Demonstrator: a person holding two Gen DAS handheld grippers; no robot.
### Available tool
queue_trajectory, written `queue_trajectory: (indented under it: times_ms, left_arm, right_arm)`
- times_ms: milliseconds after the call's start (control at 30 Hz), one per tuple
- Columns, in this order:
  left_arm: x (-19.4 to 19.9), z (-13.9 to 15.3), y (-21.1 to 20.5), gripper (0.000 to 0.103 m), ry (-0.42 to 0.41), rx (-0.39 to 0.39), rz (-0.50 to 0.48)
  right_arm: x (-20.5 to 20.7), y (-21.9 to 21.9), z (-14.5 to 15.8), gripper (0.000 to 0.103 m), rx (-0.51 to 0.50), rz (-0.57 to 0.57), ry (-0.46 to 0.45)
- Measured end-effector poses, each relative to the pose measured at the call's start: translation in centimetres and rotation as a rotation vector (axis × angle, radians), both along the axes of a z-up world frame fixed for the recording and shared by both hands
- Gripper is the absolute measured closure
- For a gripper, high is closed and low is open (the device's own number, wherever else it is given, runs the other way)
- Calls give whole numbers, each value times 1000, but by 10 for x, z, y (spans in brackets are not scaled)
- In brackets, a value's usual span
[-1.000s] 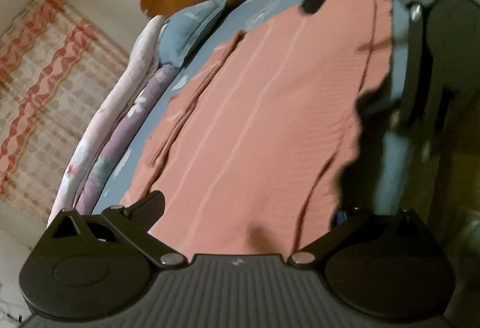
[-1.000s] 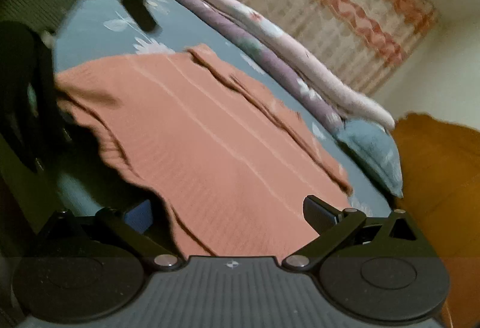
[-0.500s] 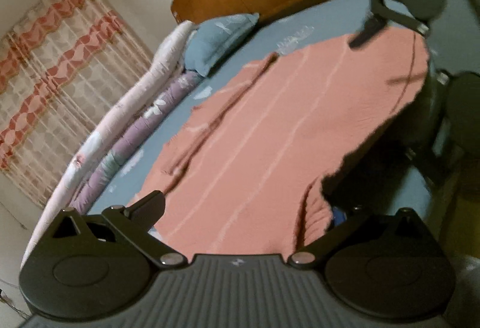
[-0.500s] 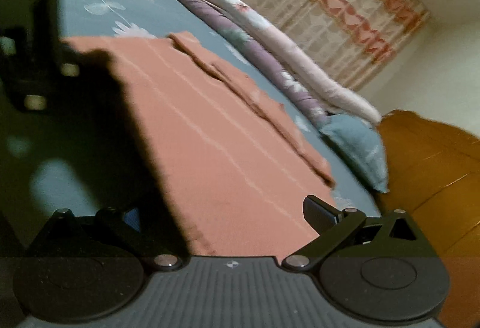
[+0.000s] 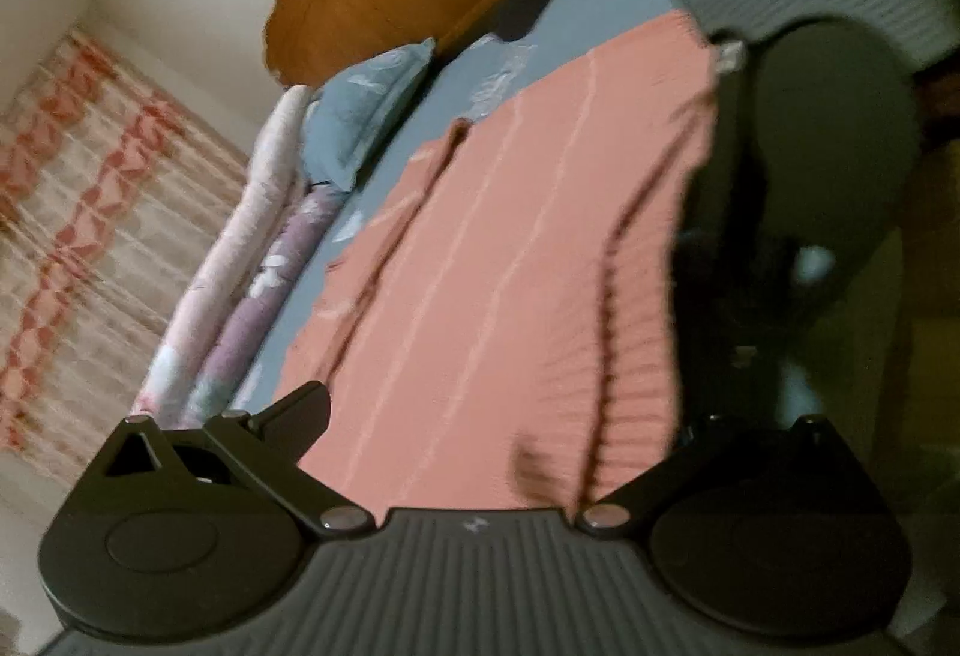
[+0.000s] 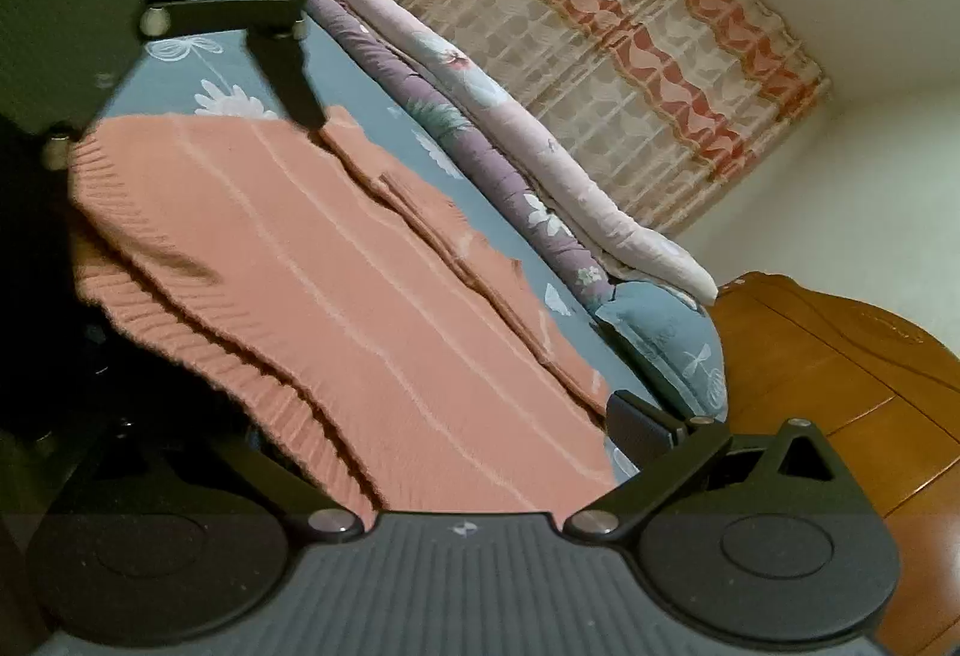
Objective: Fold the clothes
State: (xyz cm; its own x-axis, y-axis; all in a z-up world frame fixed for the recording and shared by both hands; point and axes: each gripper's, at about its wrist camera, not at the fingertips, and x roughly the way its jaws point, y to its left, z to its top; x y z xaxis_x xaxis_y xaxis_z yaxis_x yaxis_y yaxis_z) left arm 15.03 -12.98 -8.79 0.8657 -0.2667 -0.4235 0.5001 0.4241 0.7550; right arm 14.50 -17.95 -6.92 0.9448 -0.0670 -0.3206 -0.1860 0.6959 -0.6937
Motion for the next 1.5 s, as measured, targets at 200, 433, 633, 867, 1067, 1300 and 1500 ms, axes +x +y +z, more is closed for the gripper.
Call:
queue_trajectory:
  times_ms: [200, 433, 633, 867, 1067, 1300, 1500]
  left_arm:
    - [7, 4, 12, 0, 18, -26, 51]
    - [2, -1, 26, 0, 25, -32, 54]
    - [-2, -4, 30, 0, 39, -50, 41]
    - [0, -10, 39, 0, 81, -92, 28]
    - [9, -3, 34, 0, 110, -53, 3]
    - [20, -4, 8, 0, 148, -16, 16]
    - [31, 5, 2, 0, 163, -10, 86]
  right_arm:
    - [-2, -23, -18, 0, -47, -34, 81]
    - [8, -81, -27, 0, -77, -247, 96]
    - [17, -87, -28, 0, -50, -207, 121]
    - [28, -89, -20, 0, -137, -135, 210]
    - [31, -92, -18, 0, -284, -95, 279]
    - [35, -87, -21, 0, -409, 38, 293]
    - [33, -91, -22, 0, -444, 58, 225]
